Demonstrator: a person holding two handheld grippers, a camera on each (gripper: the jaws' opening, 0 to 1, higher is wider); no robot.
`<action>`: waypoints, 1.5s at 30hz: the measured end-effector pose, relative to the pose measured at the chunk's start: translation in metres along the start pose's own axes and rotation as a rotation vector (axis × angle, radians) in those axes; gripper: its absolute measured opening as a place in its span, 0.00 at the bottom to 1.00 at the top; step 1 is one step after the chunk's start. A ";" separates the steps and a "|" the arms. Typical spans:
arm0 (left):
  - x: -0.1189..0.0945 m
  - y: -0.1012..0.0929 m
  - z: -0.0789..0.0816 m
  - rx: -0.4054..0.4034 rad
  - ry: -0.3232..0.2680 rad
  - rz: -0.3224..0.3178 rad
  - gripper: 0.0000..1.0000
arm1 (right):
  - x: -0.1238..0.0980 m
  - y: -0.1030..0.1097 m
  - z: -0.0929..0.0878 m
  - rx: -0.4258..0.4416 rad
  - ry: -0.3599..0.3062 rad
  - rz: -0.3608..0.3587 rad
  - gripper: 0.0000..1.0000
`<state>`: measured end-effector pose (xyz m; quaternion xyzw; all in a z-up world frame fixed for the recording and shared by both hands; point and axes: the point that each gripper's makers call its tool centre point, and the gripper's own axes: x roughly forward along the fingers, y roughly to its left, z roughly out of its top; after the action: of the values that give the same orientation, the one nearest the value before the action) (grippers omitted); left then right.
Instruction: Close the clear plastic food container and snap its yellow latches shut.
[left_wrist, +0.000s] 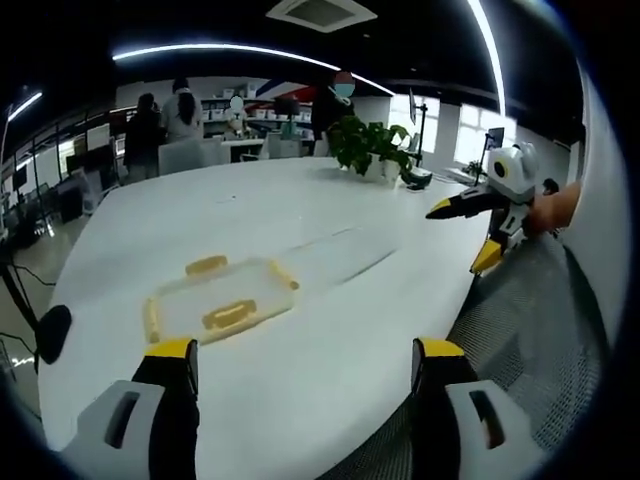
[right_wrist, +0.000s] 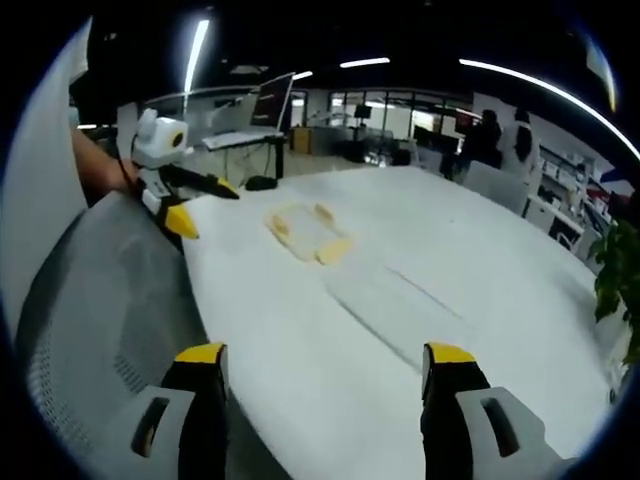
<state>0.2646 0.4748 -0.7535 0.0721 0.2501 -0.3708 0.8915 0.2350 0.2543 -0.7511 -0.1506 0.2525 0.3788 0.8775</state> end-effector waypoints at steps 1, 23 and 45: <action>0.000 0.001 0.000 0.001 0.001 0.001 0.88 | 0.001 -0.001 0.000 -0.001 0.003 0.003 0.78; 0.008 0.029 -0.008 0.033 0.045 0.019 0.86 | 0.029 -0.009 0.017 -0.060 0.004 0.048 0.74; 0.015 0.046 -0.013 0.074 0.110 0.004 0.82 | 0.062 -0.011 0.033 -0.103 0.019 0.108 0.69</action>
<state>0.3012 0.5024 -0.7749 0.1258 0.2847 -0.3735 0.8739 0.2904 0.2987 -0.7577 -0.1854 0.2486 0.4369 0.8444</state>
